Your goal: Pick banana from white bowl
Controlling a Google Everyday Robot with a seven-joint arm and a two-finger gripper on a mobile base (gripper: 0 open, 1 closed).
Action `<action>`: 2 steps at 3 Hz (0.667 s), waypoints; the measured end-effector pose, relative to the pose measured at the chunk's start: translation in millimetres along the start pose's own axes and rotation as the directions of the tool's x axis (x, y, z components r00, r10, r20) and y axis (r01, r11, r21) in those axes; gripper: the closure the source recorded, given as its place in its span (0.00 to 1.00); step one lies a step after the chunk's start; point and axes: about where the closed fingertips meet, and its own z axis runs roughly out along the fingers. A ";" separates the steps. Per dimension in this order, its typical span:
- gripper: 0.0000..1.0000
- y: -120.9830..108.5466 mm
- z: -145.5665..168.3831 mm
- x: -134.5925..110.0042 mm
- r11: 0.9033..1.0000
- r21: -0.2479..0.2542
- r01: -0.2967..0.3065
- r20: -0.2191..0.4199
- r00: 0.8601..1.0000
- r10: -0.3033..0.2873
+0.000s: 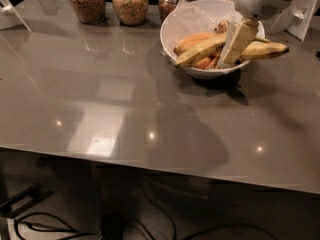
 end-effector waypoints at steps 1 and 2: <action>0.00 -13.8 -5.1 -3.0 1.000 0.029 0.009 0.014 1.000 -0.009; 0.00 -11.9 -3.8 -2.8 1.000 0.024 0.008 0.012 1.000 -0.009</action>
Offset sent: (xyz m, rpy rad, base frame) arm 0.0093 0.0004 0.0133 0.0147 -0.0319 0.0053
